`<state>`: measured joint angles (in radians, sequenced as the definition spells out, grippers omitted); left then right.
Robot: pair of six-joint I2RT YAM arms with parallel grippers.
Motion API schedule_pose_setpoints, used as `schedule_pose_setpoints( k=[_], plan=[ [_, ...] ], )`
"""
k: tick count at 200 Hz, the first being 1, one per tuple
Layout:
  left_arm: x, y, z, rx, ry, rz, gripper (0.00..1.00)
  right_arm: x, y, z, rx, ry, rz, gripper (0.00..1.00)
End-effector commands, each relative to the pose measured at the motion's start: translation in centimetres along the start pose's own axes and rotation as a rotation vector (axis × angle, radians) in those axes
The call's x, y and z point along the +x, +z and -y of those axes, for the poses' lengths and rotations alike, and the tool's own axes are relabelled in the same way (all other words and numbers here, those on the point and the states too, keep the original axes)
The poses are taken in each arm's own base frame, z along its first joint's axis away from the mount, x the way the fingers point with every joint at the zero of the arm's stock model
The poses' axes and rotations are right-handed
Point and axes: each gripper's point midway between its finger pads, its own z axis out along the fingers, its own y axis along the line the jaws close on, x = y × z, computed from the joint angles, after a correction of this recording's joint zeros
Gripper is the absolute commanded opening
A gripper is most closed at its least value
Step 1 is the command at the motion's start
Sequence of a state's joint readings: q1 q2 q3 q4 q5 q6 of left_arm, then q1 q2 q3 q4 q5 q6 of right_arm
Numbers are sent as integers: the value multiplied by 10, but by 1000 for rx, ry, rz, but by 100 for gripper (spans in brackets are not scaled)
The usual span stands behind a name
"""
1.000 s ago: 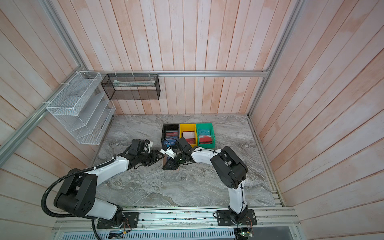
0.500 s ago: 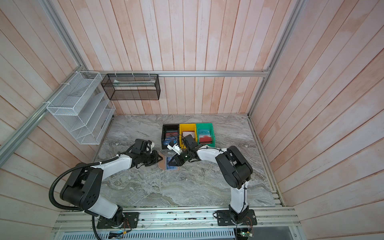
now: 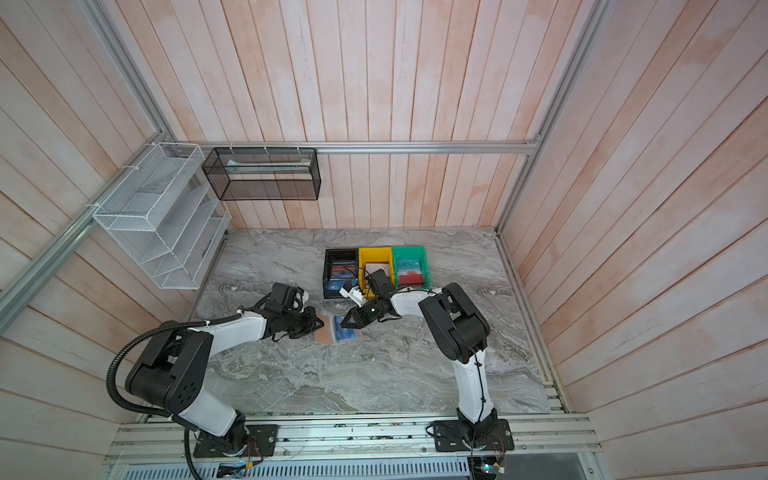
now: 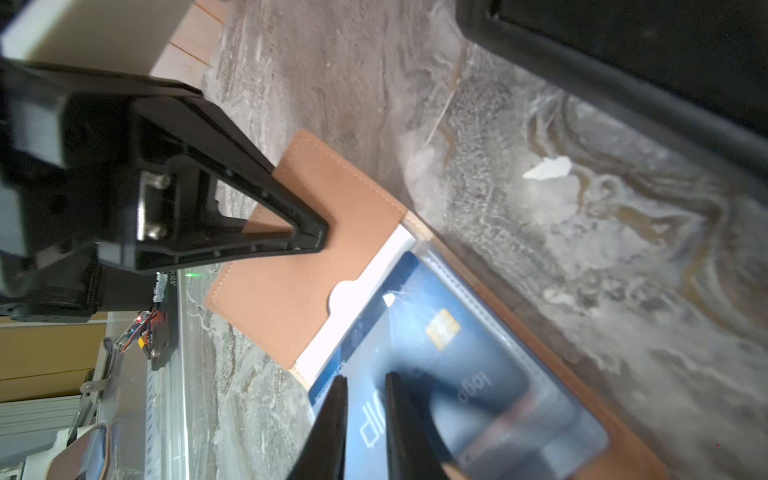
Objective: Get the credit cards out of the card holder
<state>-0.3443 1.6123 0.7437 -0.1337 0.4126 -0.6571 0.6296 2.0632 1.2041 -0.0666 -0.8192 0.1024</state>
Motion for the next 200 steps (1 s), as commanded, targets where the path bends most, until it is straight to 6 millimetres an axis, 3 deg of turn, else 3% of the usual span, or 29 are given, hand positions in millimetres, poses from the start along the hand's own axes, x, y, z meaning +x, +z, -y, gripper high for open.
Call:
schedule_pose_setpoints(
  k=[1,46,86,104,167,200],
  plan=[
    [18,7,-31,-104,2,-41,9,11,3,15,56,53,-16,20],
    [29,12,-58,-205,-3,-70,16,37,3,39,131,152,-54,19],
    [34,9,-80,-319,4,-78,38,51,-1,44,154,187,-65,19],
    [30,6,-76,-309,12,-68,44,54,0,44,150,189,-67,19],
    [-4,-25,-28,-220,51,34,45,55,1,43,141,190,-69,19],
    [-8,-31,-31,-262,51,40,27,55,1,42,132,189,-69,19]
  ],
)
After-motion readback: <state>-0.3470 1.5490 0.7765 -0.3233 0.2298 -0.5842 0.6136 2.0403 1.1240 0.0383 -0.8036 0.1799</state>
